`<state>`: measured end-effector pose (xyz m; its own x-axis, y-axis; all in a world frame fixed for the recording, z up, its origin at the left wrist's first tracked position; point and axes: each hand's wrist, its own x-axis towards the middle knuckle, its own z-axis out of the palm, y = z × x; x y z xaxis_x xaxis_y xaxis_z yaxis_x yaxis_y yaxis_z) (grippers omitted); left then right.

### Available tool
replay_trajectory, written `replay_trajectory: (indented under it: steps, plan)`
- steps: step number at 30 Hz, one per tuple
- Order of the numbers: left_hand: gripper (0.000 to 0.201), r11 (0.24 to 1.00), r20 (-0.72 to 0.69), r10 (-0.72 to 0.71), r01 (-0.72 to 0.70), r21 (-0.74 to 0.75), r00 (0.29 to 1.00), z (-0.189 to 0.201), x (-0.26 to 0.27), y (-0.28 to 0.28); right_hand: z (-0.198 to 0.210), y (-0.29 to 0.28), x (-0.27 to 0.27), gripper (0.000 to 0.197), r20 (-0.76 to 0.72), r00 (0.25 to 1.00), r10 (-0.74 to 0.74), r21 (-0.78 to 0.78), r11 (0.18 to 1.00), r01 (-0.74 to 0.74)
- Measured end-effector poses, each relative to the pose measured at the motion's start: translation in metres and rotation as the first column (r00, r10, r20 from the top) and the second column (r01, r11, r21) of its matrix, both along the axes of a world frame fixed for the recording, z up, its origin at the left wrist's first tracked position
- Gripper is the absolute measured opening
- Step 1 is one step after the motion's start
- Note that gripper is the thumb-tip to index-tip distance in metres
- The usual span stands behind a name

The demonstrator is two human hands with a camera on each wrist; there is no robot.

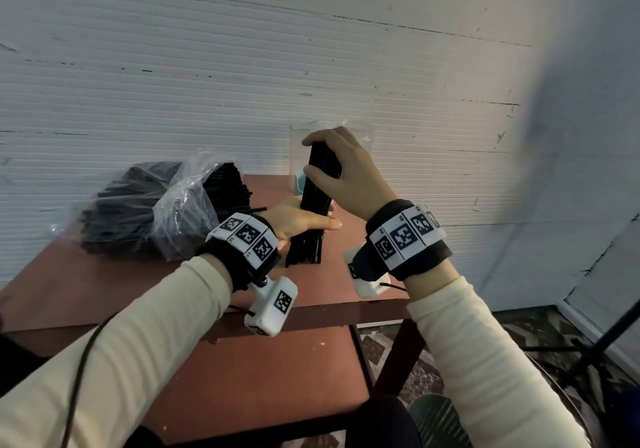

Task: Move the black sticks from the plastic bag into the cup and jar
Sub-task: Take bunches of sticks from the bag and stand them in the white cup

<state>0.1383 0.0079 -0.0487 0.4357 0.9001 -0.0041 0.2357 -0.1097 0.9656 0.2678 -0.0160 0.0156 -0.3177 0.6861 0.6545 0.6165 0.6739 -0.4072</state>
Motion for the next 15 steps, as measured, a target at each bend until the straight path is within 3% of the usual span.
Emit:
replay_trajectory:
  steps: [2,4,7,9,12,15]
  plan:
    - [0.025,0.999,-0.057,-0.028,0.029,0.017,0.998,0.002,-0.001,-0.001,0.000,-0.003,0.000,0.036,-0.029,0.999,0.013,0.003,1.000,-0.013]
    - [0.044,0.999,-0.141,-0.025,0.031,0.042,0.990,0.003,0.001,-0.002,0.000,-0.005,0.000,0.048,-0.094,0.995,0.029,-0.007,1.000,-0.030]
    - [0.049,0.997,-0.103,-0.010,0.018,0.074,0.995,0.009,0.001,-0.006,0.005,-0.010,0.009,0.080,-0.271,0.962,0.012,-0.108,0.993,-0.042]
    - [0.048,0.994,-0.072,-0.058,0.064,0.092,0.996,0.016,-0.001,-0.009,0.010,-0.013,0.017,0.090,-0.313,0.949,-0.029,-0.232,0.972,-0.047]
    - [0.043,0.973,-0.152,-0.181,0.200,0.119,0.972,0.027,-0.003,-0.017,0.008,-0.014,0.030,0.076,-0.139,0.990,0.007,-0.354,0.934,-0.057]
    - [0.033,0.936,-0.183,-0.322,0.341,0.086,0.929,0.032,0.000,-0.029,0.000,-0.018,0.033,0.060,-0.124,0.977,0.174,-0.434,0.876,-0.211]
